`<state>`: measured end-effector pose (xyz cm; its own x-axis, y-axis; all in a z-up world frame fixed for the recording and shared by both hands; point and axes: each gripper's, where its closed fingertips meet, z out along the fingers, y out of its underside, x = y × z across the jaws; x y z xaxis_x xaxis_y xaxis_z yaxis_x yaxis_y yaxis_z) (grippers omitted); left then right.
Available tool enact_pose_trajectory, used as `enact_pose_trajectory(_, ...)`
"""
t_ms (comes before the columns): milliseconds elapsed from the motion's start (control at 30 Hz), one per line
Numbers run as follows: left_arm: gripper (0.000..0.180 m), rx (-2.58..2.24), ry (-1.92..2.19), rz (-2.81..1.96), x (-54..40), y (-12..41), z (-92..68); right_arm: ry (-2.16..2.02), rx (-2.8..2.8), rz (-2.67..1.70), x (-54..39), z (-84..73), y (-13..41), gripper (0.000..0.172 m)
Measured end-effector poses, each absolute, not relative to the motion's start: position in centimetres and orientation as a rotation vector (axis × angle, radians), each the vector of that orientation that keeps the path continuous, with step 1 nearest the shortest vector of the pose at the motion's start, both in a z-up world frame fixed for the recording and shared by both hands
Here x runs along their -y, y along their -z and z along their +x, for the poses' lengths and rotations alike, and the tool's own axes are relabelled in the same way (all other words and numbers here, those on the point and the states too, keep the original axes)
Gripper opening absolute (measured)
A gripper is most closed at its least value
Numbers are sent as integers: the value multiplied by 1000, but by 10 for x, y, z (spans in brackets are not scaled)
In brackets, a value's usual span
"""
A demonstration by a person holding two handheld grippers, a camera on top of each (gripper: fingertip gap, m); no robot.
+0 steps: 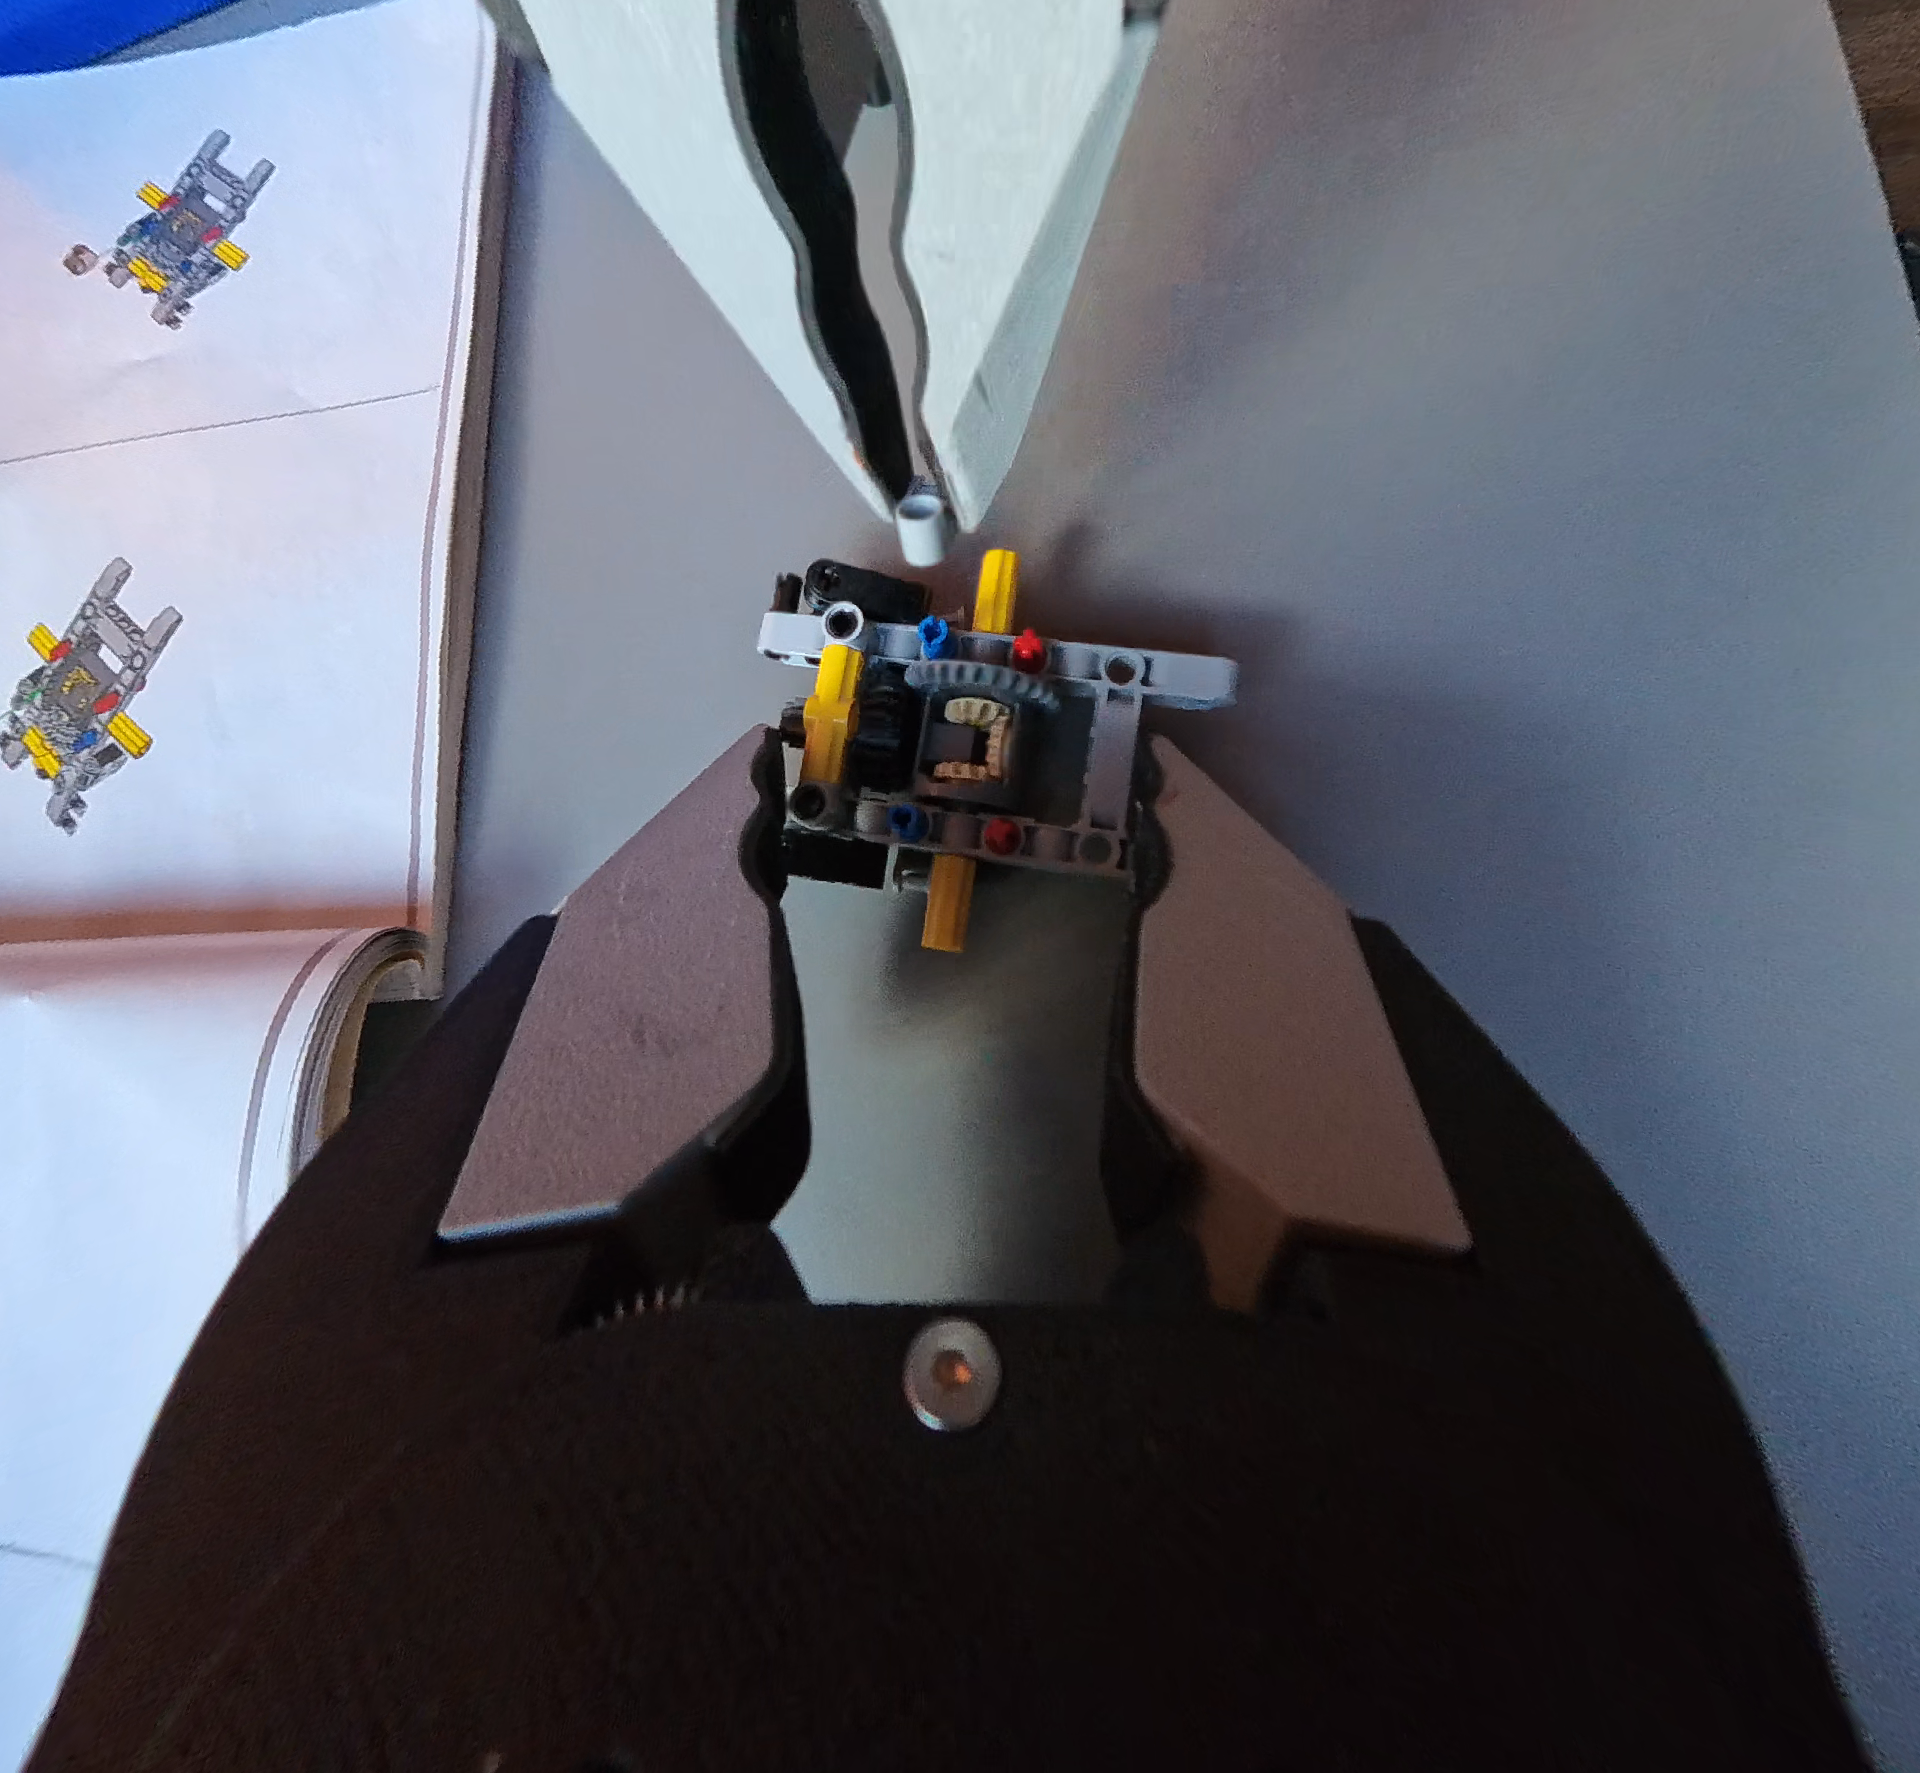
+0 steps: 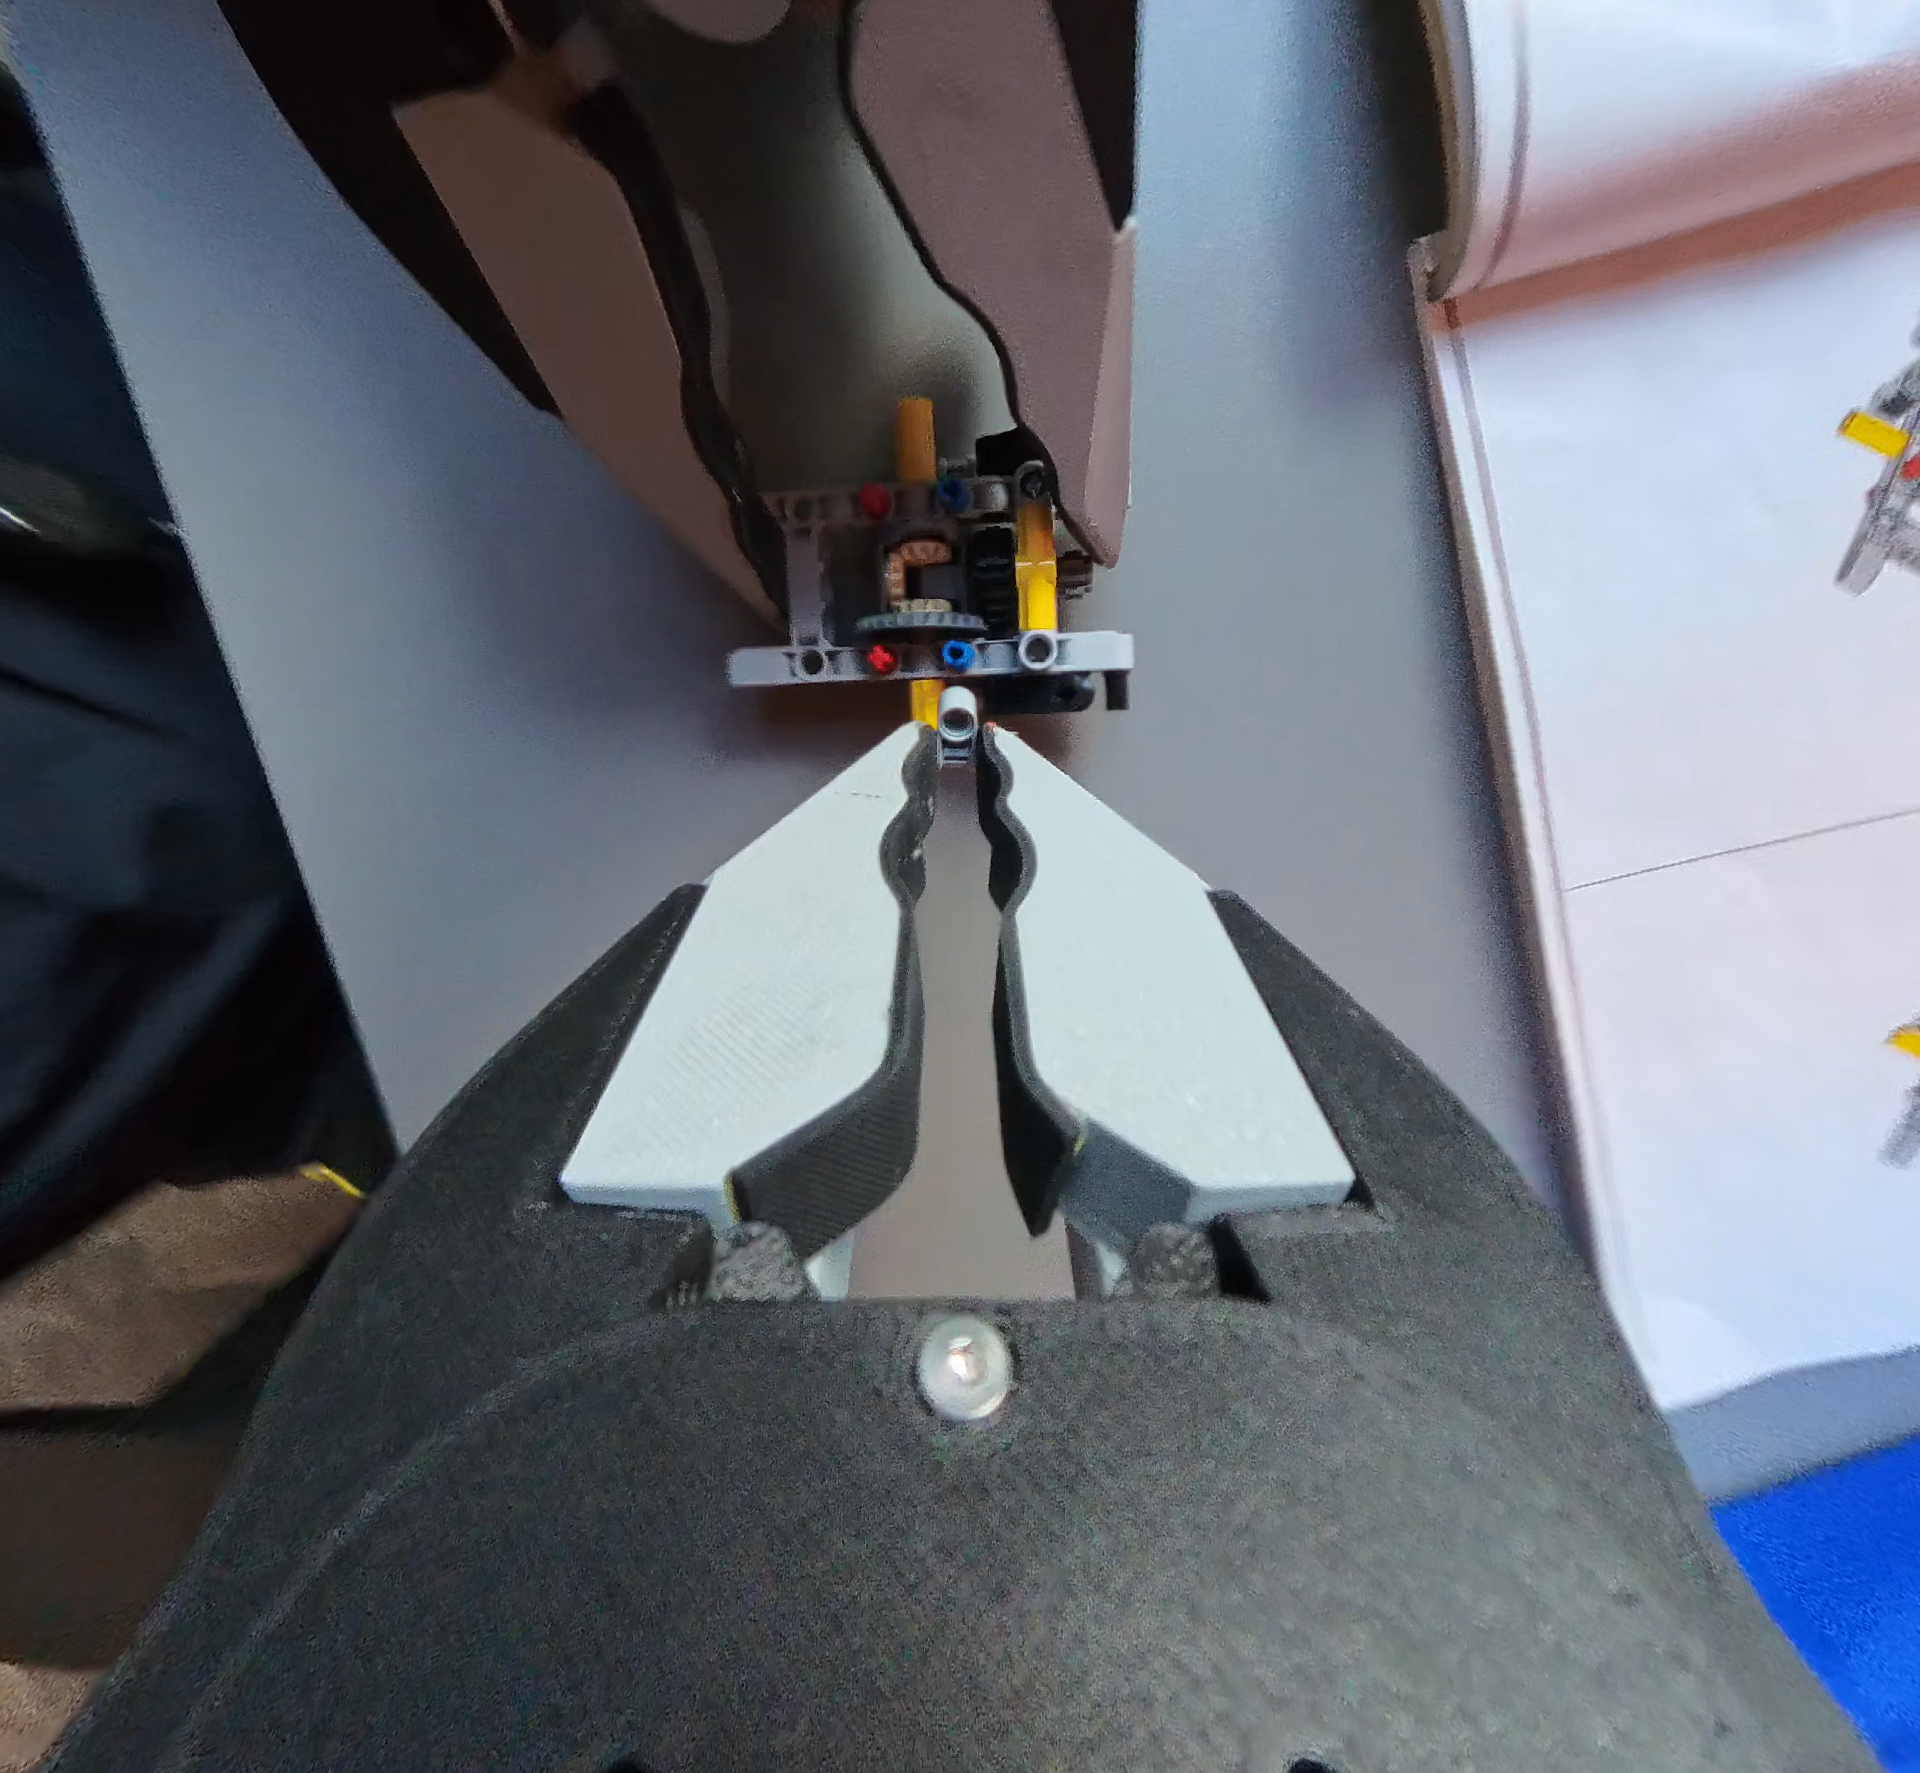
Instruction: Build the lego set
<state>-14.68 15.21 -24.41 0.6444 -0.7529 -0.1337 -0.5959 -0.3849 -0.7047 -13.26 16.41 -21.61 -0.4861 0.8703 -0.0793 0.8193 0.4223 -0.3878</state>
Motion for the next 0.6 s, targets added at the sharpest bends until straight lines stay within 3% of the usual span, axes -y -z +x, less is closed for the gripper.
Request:
enact_pose_trajectory(33,64,-1049,247,-2106,-153,243,-148,-656,2488,-1575,-163,-133,213,5)
enact_pose_trajectory(200,61,-1047,135,-1967,-157,216,-145,-1123,2190,-1886,-159,-136,192,4)
enact_pose_trajectory(400,33,-971,8,-1706,-161,169,-129,-2059,1553,-2066,-150,-145,147,5)
enact_pose_trajectory(600,30,-879,-60,-1635,-166,149,-133,-2124,1475,-2035,-142,-141,146,5)
